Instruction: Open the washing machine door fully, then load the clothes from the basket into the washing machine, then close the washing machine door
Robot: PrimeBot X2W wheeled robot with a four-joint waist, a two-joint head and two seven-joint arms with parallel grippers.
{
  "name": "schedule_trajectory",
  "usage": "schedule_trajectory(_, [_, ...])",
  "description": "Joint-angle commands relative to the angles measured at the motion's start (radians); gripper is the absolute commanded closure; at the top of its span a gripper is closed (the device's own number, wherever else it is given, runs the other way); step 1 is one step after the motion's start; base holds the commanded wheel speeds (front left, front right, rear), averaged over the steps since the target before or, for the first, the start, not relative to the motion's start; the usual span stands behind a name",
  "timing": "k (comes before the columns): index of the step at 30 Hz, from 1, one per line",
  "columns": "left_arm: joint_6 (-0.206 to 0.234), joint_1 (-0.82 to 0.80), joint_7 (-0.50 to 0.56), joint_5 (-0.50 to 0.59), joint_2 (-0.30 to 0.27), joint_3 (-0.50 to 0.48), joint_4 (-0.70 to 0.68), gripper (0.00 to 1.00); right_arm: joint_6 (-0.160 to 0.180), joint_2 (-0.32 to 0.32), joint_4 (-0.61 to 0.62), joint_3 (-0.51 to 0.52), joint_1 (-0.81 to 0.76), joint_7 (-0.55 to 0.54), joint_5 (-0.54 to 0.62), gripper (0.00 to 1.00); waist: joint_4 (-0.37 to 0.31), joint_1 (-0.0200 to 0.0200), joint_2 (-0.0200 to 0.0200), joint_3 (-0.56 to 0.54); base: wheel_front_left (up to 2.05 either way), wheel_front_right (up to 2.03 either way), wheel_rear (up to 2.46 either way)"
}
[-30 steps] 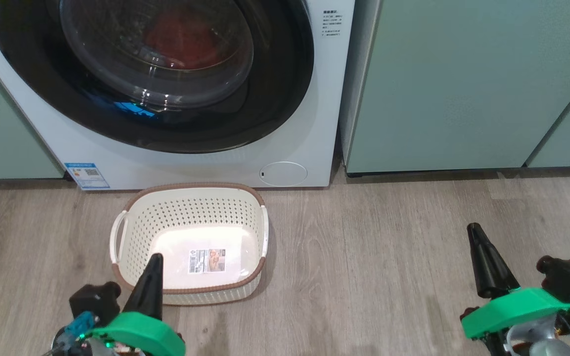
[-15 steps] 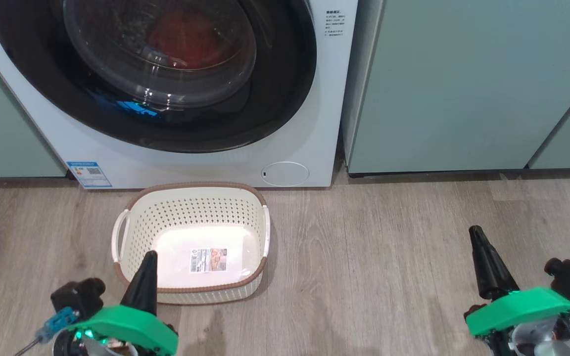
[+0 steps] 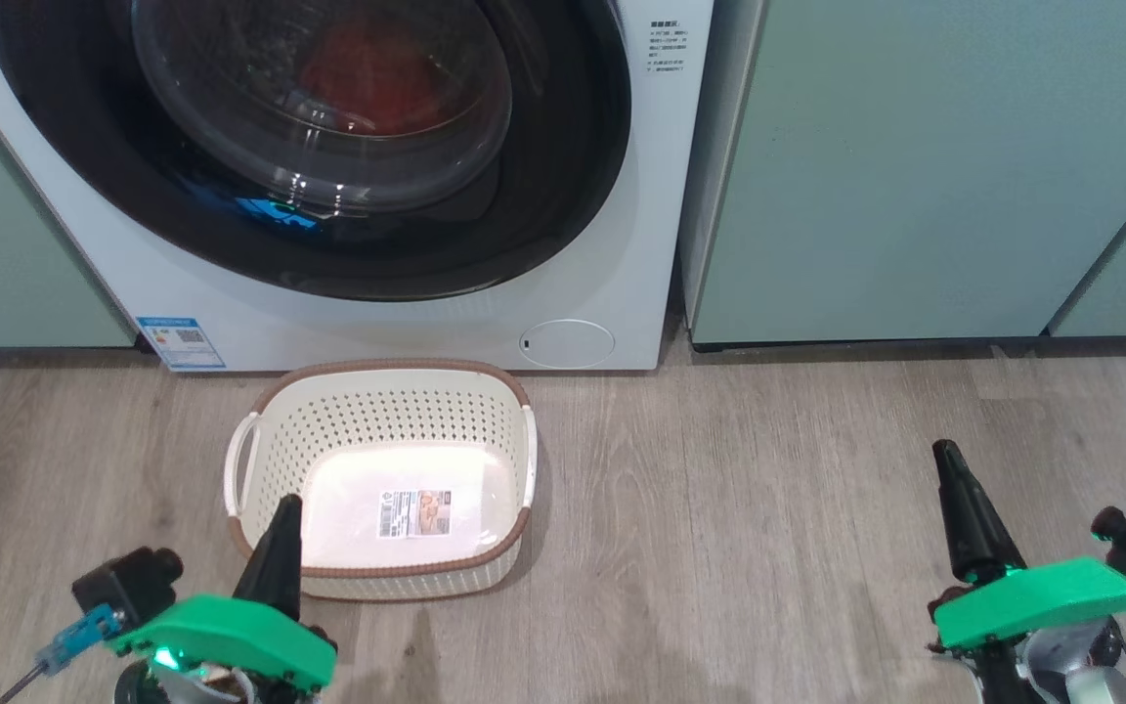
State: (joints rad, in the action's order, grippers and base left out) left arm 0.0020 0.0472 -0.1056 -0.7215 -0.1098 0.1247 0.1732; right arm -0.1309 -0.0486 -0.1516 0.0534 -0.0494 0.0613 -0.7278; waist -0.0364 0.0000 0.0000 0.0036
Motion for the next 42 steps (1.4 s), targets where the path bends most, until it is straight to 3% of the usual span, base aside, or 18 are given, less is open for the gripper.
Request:
schedule_trajectory(1, [-0.009, -0.055, 0.004, -0.027, -0.004, -0.028, -0.026, 1.00, 0.000, -0.016, 0.027, -0.003, 0.053, -0.004, -0.030, 1.00, 0.001, 0.0000, 0.0000, 0.000, 0.00, 0.00, 0.00])
schedule_trajectory(42, [-0.073, -0.106, 0.105, -0.483, 0.019, -0.123, 0.024, 1.00, 0.000, -0.021, -0.035, 0.012, 0.106, -0.078, -0.485, 1.00, 0.019, 0.0000, 0.0000, -0.001, 0.00, 0.00, 0.00])
